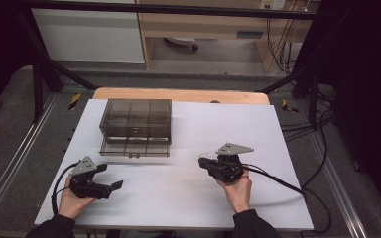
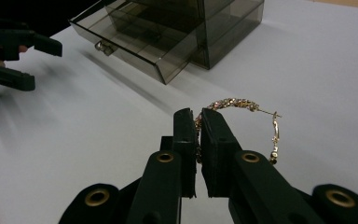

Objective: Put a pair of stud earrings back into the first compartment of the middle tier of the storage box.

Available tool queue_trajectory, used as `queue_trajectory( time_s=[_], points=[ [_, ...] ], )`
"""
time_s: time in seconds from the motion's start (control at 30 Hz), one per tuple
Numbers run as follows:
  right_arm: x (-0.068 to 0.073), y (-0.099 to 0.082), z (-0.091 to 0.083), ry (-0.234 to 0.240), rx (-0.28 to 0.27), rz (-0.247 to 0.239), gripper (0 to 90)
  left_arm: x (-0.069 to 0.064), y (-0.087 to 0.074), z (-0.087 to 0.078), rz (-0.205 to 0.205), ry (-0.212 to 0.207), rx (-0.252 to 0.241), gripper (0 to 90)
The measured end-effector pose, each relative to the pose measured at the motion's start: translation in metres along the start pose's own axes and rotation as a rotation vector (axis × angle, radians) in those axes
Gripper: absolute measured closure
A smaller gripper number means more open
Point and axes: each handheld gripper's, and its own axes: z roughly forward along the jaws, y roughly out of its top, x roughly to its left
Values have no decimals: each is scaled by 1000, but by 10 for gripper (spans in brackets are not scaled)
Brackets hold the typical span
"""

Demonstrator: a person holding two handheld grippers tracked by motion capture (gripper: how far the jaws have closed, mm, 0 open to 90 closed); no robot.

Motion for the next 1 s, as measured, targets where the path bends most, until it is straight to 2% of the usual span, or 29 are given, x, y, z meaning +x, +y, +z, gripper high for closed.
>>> queue_trajectory(
  time_s=[0.5, 0.7, 1.0],
  points=[
    [22, 25, 29, 16, -29, -20, 850, 0, -1, 1, 0, -1, 5, 52],
    [38, 40, 46, 33, -34, -34, 851, 0, -1, 1, 1, 0, 5, 52],
    [52, 51, 68, 46, -33, -34, 851, 0, -1, 1, 4, 1, 7, 52]
  ],
)
